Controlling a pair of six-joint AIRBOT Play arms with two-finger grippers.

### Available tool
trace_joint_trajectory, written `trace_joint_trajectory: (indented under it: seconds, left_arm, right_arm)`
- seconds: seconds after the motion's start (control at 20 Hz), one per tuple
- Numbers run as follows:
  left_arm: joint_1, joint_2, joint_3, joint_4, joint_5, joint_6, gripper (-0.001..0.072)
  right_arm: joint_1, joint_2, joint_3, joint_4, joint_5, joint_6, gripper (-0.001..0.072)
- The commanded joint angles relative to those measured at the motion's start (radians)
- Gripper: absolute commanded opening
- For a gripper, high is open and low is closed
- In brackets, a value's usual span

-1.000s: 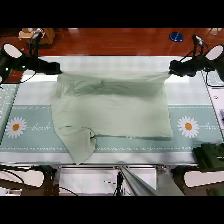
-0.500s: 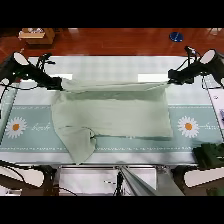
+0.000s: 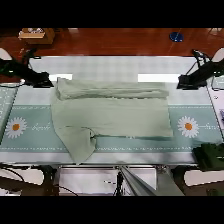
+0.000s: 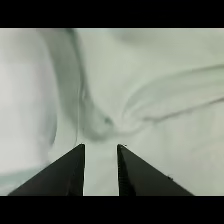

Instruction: Fold the shirts.

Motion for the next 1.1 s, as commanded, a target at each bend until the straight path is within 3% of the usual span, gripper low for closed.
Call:
trace_joint_trajectory:
  seconds: [0.0,0.05,0.2,0.25,0.35,0.55,0.9,1.05]
  left_arm:
    - [0.140,0.123,-0.156,-0.060,-0.088,-0.025,0.0477]
    - [0.182,0.180,-0.275,-0.068,-0.085,-0.025,0.0606]
    - [0.302,0.364,-0.655,-0.161,-0.047,0.056,0.0612]
    - [0.331,0.411,-0.752,-0.198,-0.039,0.099,0.0612]
    - [0.358,0.464,-0.879,-0.220,-0.040,0.159,0.0612]
    - [0.347,0.473,-1.003,-0.227,-0.033,0.233,0.0611]
    - [0.293,0.472,-1.069,-0.236,0.093,0.237,0.0609]
    - [0.236,0.466,-1.069,-0.309,0.167,0.236,0.0598]
  right_arm:
    - [-0.111,0.117,-0.130,-0.076,0.151,-0.022,0.0410]
    - [-0.156,0.167,-0.223,0.002,0.098,-0.023,0.0410]
    - [-0.274,0.332,-0.498,0.235,-0.073,-0.084,0.0452]
    - [-0.303,0.373,-0.563,0.301,-0.096,-0.119,0.0492]
    - [-0.343,0.427,-0.651,0.386,-0.094,-0.175,0.0492]
    - [-0.348,0.470,-0.745,0.408,-0.093,-0.203,0.0492]
    - [-0.348,0.470,-0.765,0.481,-0.086,-0.209,0.0490]
    - [-0.348,0.471,-0.765,0.504,-0.064,-0.209,0.0490]
